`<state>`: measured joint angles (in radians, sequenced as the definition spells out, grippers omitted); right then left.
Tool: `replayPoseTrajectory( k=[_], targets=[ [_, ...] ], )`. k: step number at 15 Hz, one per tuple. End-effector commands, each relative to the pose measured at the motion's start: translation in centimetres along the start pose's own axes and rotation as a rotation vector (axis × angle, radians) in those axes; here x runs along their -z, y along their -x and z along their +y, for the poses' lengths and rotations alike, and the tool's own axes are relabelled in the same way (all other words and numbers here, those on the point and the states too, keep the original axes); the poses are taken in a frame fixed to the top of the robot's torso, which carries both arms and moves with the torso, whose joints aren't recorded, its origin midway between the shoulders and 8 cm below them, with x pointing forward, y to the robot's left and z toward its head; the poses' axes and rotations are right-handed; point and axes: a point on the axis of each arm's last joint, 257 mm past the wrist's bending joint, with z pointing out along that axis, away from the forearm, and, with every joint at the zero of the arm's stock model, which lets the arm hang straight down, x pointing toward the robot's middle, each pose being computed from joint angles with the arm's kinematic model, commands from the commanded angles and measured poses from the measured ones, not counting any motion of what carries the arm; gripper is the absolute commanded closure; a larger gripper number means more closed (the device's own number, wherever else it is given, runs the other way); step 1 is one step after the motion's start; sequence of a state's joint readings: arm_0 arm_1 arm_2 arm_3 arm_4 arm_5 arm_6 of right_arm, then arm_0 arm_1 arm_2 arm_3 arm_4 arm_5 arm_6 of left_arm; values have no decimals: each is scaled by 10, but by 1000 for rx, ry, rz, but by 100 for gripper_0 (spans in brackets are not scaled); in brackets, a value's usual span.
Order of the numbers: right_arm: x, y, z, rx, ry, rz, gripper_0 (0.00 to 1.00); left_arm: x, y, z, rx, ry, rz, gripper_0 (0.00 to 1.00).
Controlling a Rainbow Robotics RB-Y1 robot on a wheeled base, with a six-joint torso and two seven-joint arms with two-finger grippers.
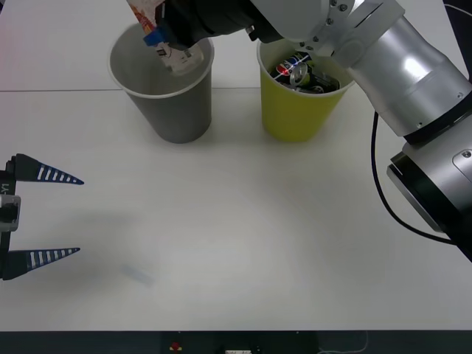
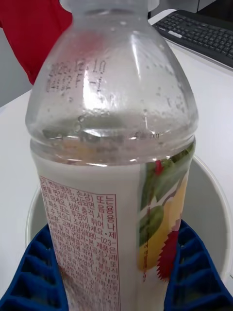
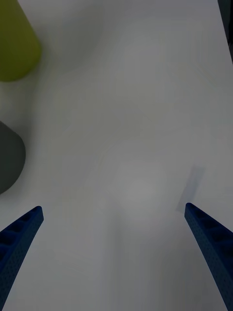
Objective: Put the can into the green bin and the plastic bottle into the gray bin
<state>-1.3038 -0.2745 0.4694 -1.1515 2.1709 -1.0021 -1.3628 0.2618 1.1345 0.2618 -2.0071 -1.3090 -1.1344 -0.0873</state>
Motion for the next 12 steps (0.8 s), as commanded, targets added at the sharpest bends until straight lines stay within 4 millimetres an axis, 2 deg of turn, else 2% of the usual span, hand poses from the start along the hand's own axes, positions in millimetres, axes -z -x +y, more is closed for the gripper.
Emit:
replayPoseTrajectory(
  k=[1, 7, 12],
  targets=[
    [0, 0, 2, -1, 6, 0, 0, 0, 0, 0, 0, 0, 0, 0],
    [4, 5, 3, 11, 17, -12, 0, 0, 0, 0, 0, 0, 0, 0],
    [31, 0, 2, 42, 36, -52, 0, 0, 0, 0, 0, 0, 0, 0]
  ],
)
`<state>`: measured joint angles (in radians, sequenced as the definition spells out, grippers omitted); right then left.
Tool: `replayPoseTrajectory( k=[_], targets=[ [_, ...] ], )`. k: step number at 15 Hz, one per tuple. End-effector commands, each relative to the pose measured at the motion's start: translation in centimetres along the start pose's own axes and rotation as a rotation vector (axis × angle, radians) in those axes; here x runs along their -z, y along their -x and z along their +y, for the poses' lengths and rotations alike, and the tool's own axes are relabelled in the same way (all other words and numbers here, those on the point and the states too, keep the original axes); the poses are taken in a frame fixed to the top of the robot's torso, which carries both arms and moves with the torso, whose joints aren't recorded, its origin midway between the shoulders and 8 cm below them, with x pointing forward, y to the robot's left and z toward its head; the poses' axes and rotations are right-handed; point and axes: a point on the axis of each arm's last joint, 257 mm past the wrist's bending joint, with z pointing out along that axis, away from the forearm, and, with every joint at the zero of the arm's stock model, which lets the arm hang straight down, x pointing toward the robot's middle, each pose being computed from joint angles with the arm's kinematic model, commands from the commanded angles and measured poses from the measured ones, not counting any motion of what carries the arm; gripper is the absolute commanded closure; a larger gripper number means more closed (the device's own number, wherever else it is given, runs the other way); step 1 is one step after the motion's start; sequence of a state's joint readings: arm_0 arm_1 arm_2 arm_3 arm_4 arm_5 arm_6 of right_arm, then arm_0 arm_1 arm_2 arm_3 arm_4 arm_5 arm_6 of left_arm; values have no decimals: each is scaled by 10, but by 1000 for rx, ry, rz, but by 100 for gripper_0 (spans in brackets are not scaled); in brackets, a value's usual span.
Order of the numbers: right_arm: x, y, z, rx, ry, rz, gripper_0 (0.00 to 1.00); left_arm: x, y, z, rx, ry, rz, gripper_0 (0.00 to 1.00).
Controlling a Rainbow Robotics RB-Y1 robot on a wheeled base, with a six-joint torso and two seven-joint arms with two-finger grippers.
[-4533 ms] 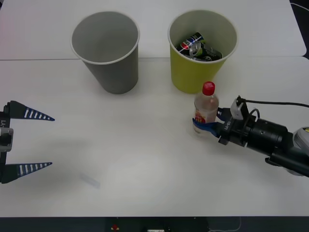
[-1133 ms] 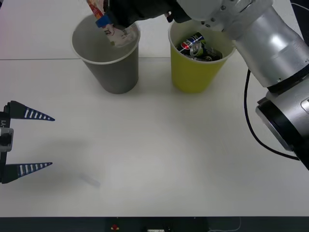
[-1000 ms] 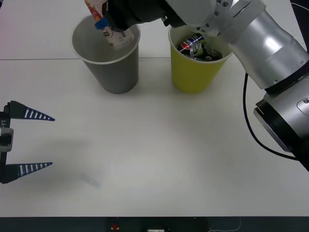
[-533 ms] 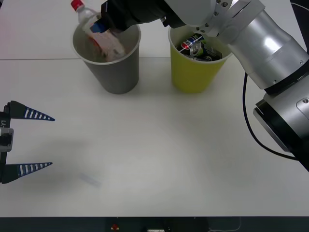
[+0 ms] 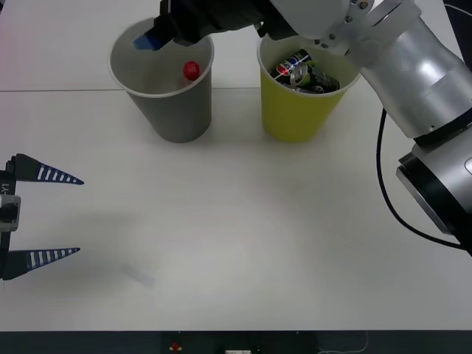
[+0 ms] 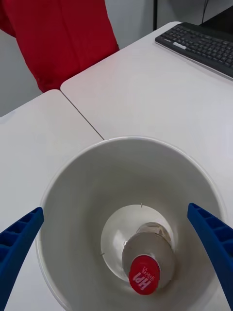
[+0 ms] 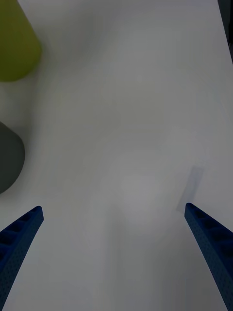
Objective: Put the can into the green bin and the plastic bottle into the gray bin
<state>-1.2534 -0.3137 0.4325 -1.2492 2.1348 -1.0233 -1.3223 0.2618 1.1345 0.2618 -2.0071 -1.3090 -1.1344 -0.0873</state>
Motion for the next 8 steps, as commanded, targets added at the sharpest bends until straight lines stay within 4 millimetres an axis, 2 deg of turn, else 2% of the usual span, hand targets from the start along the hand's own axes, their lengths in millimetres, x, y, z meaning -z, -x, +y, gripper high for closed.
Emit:
replayPoseTrajectory(
  k=[1, 5, 7, 8],
  targets=[
    [20, -6, 5, 23, 18, -12, 0, 0, 0, 0, 0, 0, 0, 0],
    [71, -26, 10, 83, 45, -9, 0, 0, 0, 0, 0, 0, 0, 0],
    [91, -37, 13, 113, 42, -22, 0, 0, 0, 0, 0, 0, 0, 0],
    [102, -50, 13, 128, 37, -32, 0, 0, 0, 0, 0, 0, 0, 0]
  ],
)
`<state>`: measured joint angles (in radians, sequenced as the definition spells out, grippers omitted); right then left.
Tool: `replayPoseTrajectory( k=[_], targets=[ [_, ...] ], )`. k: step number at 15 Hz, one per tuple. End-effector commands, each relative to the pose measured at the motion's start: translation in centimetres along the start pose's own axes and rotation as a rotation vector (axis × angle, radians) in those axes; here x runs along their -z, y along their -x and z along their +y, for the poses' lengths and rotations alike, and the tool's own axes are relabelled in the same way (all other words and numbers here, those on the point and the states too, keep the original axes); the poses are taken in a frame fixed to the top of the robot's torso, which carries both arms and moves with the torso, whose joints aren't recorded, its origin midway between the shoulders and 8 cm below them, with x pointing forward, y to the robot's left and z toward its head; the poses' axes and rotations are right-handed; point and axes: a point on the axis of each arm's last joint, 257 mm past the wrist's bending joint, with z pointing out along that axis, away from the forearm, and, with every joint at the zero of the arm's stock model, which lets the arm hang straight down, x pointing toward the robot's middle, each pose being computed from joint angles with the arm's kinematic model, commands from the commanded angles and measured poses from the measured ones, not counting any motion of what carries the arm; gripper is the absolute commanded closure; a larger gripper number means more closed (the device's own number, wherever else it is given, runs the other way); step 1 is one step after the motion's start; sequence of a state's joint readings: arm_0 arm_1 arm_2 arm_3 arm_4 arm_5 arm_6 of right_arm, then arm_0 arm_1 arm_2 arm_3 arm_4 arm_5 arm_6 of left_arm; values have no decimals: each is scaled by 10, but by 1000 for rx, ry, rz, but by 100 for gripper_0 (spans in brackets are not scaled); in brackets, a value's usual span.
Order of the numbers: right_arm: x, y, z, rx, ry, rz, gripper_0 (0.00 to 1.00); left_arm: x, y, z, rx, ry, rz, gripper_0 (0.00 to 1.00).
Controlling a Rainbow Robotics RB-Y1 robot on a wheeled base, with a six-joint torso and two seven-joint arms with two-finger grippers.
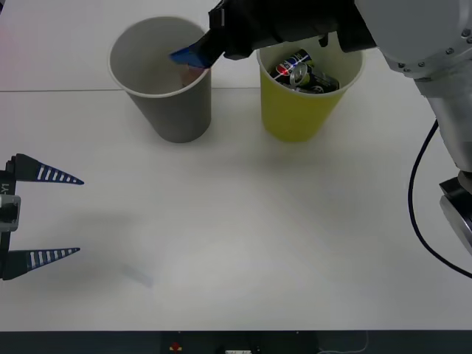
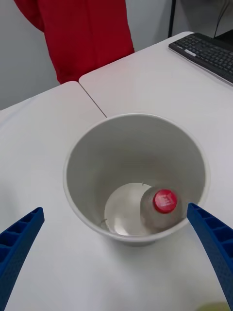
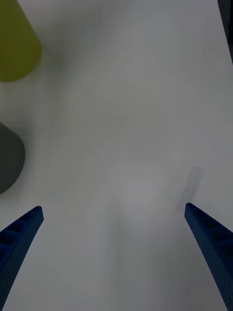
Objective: Put the can into the green bin and the plastic bottle into the gray bin
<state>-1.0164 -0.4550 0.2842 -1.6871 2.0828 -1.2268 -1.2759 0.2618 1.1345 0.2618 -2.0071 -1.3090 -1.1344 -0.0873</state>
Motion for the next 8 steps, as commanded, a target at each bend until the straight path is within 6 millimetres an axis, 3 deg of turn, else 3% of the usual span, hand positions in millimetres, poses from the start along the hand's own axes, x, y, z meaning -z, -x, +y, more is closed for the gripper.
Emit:
replayPoseTrajectory(
  k=[1, 8],
  targets=[
    [26, -26, 6, 50, -7, -20, 0, 0, 0, 0, 0, 0, 0, 0],
    [85, -89, 24, 86, 133, -98, 0, 0, 0, 0, 0, 0, 0, 0]
  ],
)
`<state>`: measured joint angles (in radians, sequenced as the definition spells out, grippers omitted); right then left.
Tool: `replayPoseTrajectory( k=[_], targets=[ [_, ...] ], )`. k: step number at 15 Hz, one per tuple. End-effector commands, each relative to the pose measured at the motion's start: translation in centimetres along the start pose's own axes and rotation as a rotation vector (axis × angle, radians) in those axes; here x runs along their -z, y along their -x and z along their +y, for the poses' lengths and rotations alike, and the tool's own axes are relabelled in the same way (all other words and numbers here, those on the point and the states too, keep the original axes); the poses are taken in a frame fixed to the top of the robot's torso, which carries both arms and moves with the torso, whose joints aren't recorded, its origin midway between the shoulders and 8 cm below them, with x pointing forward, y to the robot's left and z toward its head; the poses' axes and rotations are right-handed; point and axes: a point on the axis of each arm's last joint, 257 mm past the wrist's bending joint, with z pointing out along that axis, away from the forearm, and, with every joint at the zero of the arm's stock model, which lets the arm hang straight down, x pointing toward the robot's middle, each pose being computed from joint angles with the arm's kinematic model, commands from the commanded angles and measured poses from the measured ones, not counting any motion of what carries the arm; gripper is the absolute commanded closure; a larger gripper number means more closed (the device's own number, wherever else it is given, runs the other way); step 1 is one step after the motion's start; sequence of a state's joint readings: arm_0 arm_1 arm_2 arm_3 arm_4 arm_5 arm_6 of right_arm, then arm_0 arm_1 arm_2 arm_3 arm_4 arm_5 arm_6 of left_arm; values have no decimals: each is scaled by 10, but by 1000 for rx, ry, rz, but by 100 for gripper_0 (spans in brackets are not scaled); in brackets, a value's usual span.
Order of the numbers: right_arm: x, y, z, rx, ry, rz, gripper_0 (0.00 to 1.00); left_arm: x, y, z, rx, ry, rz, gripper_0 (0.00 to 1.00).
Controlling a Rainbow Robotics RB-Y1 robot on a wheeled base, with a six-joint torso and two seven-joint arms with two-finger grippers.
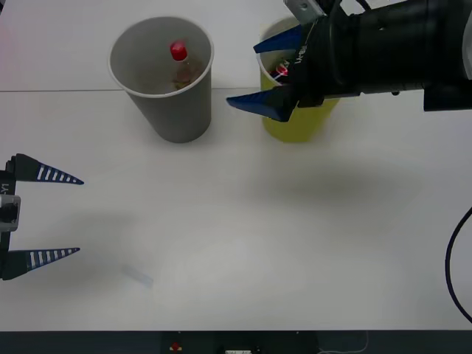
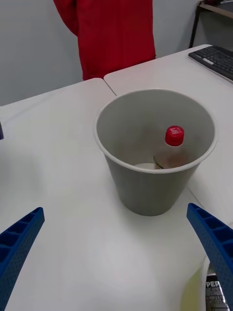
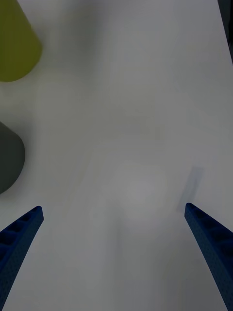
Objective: Put the can into the green bin and the plastic bottle into the gray bin
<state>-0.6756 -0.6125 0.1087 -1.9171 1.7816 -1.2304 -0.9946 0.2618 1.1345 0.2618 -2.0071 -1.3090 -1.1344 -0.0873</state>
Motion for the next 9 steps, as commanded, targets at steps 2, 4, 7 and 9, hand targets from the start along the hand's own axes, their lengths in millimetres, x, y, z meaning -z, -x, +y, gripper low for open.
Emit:
replayPoseTrajectory(
  k=[2, 4, 7, 9],
  targets=[
    [32, -35, 14, 41, 45, -22, 0, 0, 0, 0, 0, 0, 0, 0],
    [48, -58, 23, 67, 57, -14, 0, 0, 0, 0, 0, 0, 0, 0],
    [66, -91, 31, 97, 65, 21, 0, 0, 0, 0, 0, 0, 0, 0],
    [79, -114, 35, 117, 67, 50, 0, 0, 0, 0, 0, 0, 0, 0]
  ],
)
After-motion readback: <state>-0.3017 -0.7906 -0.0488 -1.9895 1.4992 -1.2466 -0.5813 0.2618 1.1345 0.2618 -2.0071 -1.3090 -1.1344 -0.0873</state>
